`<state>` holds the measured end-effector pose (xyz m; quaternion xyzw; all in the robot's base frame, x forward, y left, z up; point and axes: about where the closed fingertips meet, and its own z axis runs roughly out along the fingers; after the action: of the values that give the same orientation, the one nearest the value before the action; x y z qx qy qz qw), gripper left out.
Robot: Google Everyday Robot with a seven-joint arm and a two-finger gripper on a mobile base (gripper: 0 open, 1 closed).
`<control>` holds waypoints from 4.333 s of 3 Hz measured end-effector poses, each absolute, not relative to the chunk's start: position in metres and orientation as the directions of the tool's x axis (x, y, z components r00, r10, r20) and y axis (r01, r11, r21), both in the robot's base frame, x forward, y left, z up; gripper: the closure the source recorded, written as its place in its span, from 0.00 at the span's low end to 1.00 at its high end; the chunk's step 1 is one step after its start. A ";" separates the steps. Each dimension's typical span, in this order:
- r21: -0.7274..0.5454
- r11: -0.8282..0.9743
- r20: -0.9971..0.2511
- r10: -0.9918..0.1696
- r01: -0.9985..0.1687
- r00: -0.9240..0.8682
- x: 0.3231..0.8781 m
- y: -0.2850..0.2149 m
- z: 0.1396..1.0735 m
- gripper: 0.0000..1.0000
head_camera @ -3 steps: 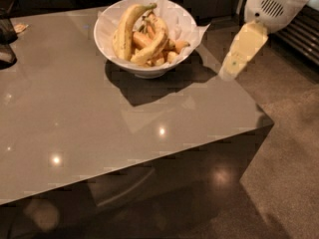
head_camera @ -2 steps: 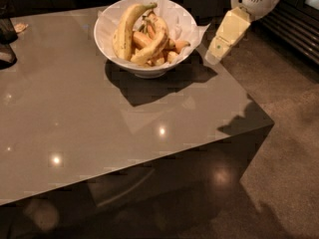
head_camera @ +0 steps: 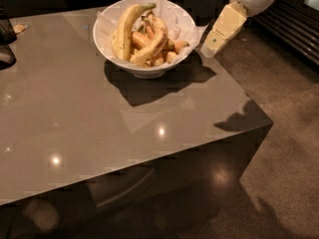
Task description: Pick banana from white bowl
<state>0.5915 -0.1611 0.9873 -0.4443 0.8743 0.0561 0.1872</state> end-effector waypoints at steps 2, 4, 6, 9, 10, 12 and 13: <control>-0.029 0.648 -0.404 -0.704 -0.761 -0.585 0.632 -0.123 0.998 0.00; -0.015 0.618 -0.442 -0.709 -0.786 -0.550 0.641 -0.085 1.010 0.00; -0.032 0.574 -0.429 -0.748 -0.818 -0.507 0.659 -0.020 1.021 0.00; 0.004 0.647 -0.397 -0.699 -0.763 -0.595 0.706 0.004 0.985 0.17; 0.001 0.686 -0.388 -0.670 -0.728 -0.632 0.717 -0.010 0.977 0.17; 0.013 0.726 -0.375 -0.634 -0.687 -0.677 0.728 -0.025 0.963 0.25; 0.013 0.731 -0.366 -0.631 -0.682 -0.684 0.731 -0.024 0.958 0.25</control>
Offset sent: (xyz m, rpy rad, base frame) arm 0.0377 0.0464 0.0203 -0.0181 0.1338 -0.0877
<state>0.7310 -0.0239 0.9579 -0.3590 0.9145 0.0744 0.1709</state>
